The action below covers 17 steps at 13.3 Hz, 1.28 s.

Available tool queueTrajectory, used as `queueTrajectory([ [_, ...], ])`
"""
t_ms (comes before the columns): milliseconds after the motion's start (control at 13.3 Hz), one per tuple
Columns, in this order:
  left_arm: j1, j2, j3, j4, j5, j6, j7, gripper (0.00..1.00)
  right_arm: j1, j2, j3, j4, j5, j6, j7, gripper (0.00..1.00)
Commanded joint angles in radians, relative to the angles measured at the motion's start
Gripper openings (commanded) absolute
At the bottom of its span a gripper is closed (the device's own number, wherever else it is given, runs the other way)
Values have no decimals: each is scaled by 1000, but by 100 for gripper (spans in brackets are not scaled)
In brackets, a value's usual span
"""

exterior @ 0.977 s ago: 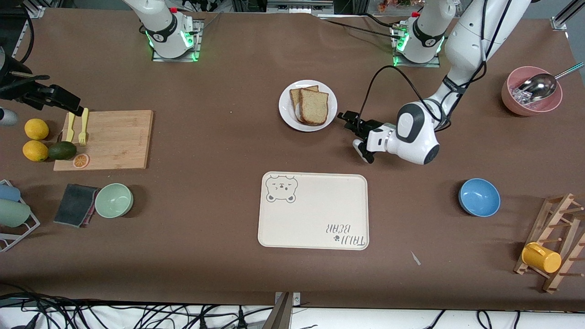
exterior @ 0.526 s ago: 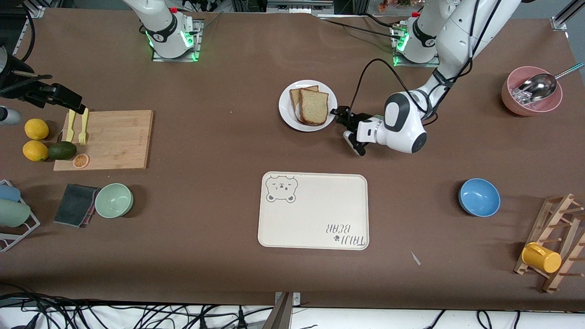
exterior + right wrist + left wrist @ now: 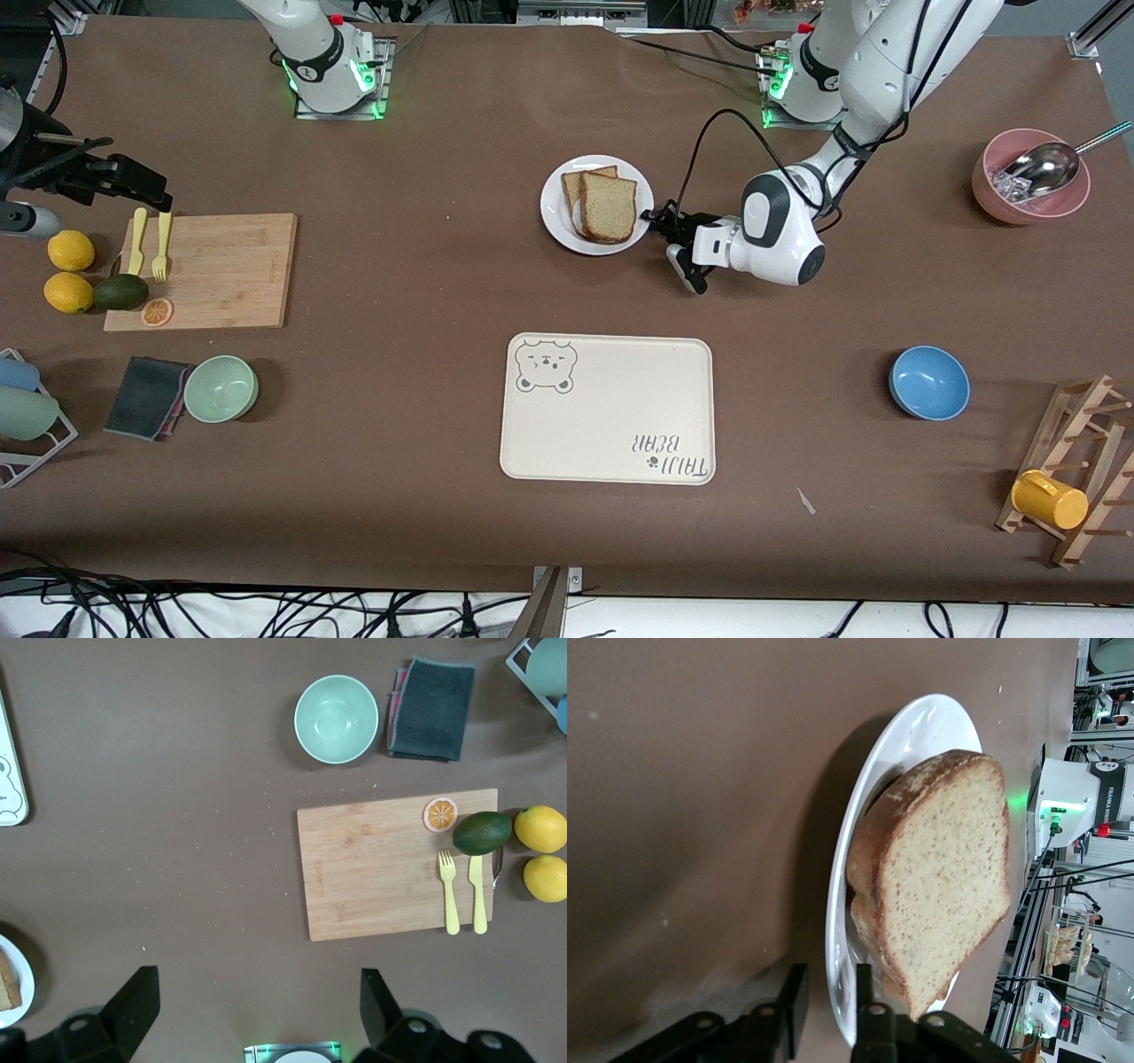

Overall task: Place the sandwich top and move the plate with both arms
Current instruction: 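Grasp the white plate rim with the left gripper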

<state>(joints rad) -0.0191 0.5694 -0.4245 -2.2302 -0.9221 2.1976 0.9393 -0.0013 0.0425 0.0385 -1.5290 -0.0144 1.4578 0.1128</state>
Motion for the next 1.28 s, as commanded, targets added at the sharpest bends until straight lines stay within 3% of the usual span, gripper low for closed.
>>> queueTrajectory([
  [0,-15,-26,-5,-26,-63,20,38,20,0,-13,3,13,-1,-33,-15,100],
  [226,-41,-23,-5,-26,-95,39,38,18,0,-16,1,13,-1,-39,-9,100],
  [376,-56,-20,-5,-31,-101,51,38,0,4,-15,6,10,-1,-42,-4,100],
  [677,-36,-25,-5,-34,-118,37,38,0,7,-12,7,10,-1,-56,-2,100],
  [902,37,-25,-5,-17,-135,-9,35,0,7,-10,7,12,1,-54,-2,100],
  [1203,149,-22,-3,72,-135,-154,15,0,7,-4,6,10,-1,-54,-18,100],
])
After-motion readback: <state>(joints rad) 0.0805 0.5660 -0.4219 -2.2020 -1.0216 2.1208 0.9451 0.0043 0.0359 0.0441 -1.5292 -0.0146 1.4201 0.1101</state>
